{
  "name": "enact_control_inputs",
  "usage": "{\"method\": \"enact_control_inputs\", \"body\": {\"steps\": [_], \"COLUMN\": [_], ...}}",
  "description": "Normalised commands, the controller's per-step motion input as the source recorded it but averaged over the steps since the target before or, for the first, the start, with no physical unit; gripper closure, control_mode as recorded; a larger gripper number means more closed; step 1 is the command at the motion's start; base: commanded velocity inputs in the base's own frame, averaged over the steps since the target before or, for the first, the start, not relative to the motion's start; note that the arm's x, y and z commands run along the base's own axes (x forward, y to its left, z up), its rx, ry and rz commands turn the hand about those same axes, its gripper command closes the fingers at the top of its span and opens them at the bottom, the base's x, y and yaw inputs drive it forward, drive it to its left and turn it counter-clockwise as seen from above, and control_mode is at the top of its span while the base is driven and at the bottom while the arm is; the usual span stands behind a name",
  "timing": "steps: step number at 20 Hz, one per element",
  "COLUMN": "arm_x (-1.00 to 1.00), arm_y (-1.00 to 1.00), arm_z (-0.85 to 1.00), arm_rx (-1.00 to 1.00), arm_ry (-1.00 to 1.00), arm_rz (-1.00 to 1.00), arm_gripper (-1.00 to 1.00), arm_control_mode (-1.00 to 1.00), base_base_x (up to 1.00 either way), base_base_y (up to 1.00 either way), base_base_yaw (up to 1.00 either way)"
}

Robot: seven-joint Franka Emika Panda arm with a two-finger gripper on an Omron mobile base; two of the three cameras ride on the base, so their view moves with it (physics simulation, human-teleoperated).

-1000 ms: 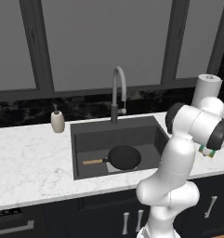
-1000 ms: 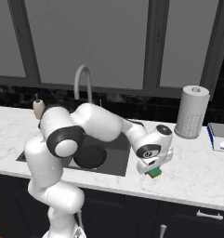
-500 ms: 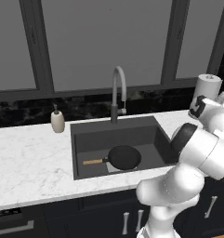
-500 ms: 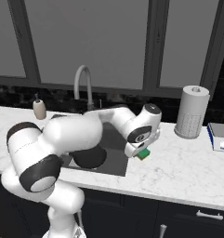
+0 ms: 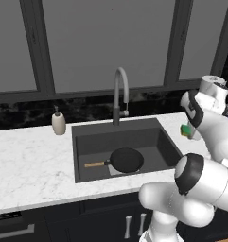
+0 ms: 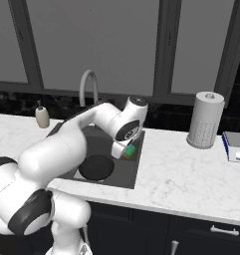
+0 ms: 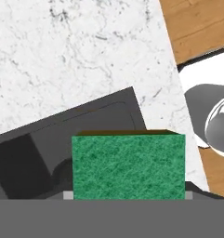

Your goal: Pick the pan and sponge and place them into the sink. Then turn on the water.

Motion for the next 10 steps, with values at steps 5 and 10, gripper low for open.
{"method": "enact_control_inputs", "body": {"steps": [5,10], "arm_x": [0.0,0.14], "arm_y": [0.34,0.14], "arm_z": [0.0,0.0], "arm_rx": [0.19,0.23], "arm_ry": [-0.04,0.01], "arm_rz": [0.36,0.27], "arm_gripper": [1.0,1.0], "arm_control_mode": [-1.0,-1.0], "base_base_x": [0.0,0.0], "base_base_y": [0.0,0.0], "base_base_yaw": [0.0,0.0]}}
